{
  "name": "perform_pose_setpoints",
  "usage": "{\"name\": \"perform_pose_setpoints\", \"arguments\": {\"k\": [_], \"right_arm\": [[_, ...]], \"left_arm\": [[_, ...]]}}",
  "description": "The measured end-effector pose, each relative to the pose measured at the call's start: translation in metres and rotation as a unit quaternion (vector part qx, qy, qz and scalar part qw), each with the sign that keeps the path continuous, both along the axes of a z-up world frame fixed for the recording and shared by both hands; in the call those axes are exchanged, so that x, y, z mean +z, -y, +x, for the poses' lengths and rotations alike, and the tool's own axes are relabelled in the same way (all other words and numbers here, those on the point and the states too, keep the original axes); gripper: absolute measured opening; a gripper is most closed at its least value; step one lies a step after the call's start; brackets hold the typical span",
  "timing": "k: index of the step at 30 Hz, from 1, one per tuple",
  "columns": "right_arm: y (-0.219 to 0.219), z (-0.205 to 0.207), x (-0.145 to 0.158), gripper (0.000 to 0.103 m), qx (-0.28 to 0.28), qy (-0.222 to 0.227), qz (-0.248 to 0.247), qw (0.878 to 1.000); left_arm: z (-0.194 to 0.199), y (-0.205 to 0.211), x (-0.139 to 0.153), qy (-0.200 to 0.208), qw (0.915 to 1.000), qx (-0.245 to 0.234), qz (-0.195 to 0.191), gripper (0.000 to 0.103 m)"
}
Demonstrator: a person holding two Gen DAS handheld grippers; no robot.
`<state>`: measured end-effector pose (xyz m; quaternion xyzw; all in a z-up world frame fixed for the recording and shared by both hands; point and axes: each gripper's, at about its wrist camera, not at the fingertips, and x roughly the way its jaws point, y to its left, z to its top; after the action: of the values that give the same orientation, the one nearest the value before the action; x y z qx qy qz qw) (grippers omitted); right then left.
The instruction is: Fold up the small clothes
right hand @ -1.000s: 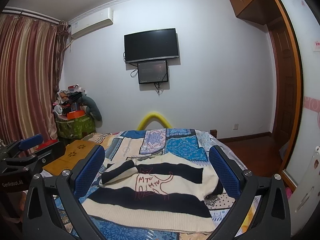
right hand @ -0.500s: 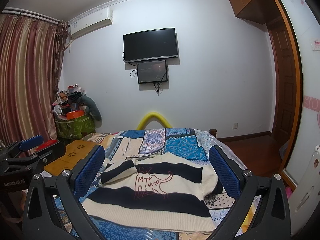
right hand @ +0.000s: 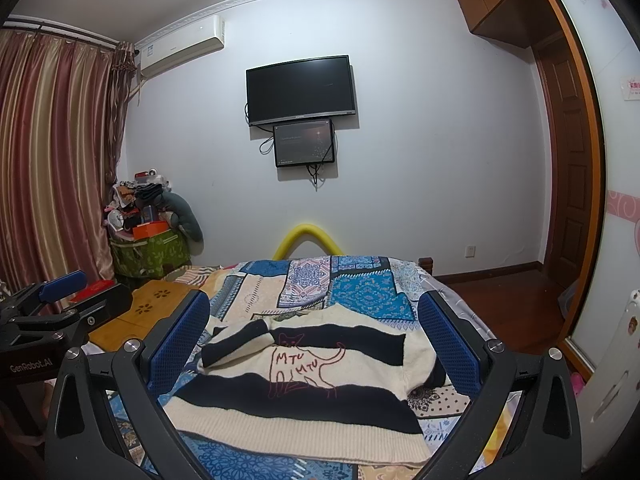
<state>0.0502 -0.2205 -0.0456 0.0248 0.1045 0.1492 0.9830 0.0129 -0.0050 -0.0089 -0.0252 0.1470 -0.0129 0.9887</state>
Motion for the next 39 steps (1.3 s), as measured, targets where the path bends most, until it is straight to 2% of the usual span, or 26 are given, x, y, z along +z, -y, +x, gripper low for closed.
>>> {"name": "perform_pose_setpoints", "arguments": {"k": [28, 33, 39], "right_arm": [[-0.003, 0.000, -0.002, 0.103, -0.003, 0.002, -0.001, 1.000], [-0.005, 0.006, -0.003, 0.103, -0.001, -0.004, -0.008, 1.000], [-0.004, 0.032, -0.008, 0.103, 0.004, -0.031, -0.017, 0.999]], "left_arm": [[0.002, -0.002, -0.002, -0.001, 1.0000, 0.001, -0.002, 0.103], [0.013, -0.005, -0.001, -0.005, 1.0000, 0.003, 0.001, 0.103], [0.043, -0.024, -0.003, -0.012, 0.9998, 0.011, -0.006, 0.103]]}}
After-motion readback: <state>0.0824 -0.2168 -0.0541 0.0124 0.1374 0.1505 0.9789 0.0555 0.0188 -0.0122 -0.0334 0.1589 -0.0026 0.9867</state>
